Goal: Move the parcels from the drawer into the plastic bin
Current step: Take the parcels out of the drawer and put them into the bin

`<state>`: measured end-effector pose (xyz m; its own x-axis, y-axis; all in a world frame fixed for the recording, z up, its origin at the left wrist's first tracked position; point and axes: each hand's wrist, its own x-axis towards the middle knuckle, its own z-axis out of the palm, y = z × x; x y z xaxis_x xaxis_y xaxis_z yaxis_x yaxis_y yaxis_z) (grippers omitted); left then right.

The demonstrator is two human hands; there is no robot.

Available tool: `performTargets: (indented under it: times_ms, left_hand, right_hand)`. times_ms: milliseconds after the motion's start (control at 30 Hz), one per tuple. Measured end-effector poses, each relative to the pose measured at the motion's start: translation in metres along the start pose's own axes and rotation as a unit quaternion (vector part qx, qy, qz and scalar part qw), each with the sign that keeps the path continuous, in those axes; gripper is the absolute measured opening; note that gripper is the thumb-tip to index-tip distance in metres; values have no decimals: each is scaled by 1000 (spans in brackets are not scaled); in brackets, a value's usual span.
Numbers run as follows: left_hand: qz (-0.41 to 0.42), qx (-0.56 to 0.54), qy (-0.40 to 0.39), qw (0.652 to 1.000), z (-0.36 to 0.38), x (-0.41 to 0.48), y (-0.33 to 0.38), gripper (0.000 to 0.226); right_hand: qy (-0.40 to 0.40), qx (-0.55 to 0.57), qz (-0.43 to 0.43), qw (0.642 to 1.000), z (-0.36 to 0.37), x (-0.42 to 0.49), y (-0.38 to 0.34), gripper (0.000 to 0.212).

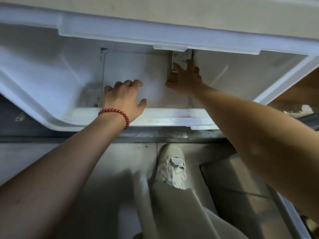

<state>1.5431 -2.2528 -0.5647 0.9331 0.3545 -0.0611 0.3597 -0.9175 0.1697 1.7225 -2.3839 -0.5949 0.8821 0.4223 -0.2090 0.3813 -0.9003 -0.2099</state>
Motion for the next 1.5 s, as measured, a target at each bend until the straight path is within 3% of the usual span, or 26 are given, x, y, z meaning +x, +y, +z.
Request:
performTargets:
  times_ms: [167,267,433,567,667,733,867,1000,1167,1367,1500]
  left_hand:
    - [3,-22,3,1000,11,6,-5,51]
    - [7,-28,-4,1000,12,11,-3,50]
    - [30,-53,33,998,15,22,2,45]
    - [27,-53,34,998,15,25,5,41]
    - [24,-20,9,999,15,18,8,40]
    - [14,-3,-13,1000,10,9,8,42]
    - [-3,23,-14,1000,-13,-17,7,48]
    - [-19,27,-4,999,-52,-50,9,55]
    - [-45,17,-19,999,-94,-96,19,59]
    - [-28,-10,-41,999,-127,-169,28,57]
    - [-7,-79,-29,996,-137,-210,44,45]
  right_hand:
    - [-10,99,49,994,21,16,-4,64]
    - [5,147,92,985,27,23,-14,72]
    - [108,174,205,957,30,51,-24,65]
    - [101,205,265,937,35,38,-20,105]
    - [16,169,232,958,39,3,-11,121]
    - [-21,139,176,974,36,-25,-8,118]
    - [17,115,138,984,4,-70,-20,99]
    - [52,190,100,975,-35,-124,-28,92]
    - [28,230,44,972,-60,-211,-26,85]
    - [54,393,42,917,-80,-335,-10,102]
    - [104,454,8,885,-86,-398,-8,98]
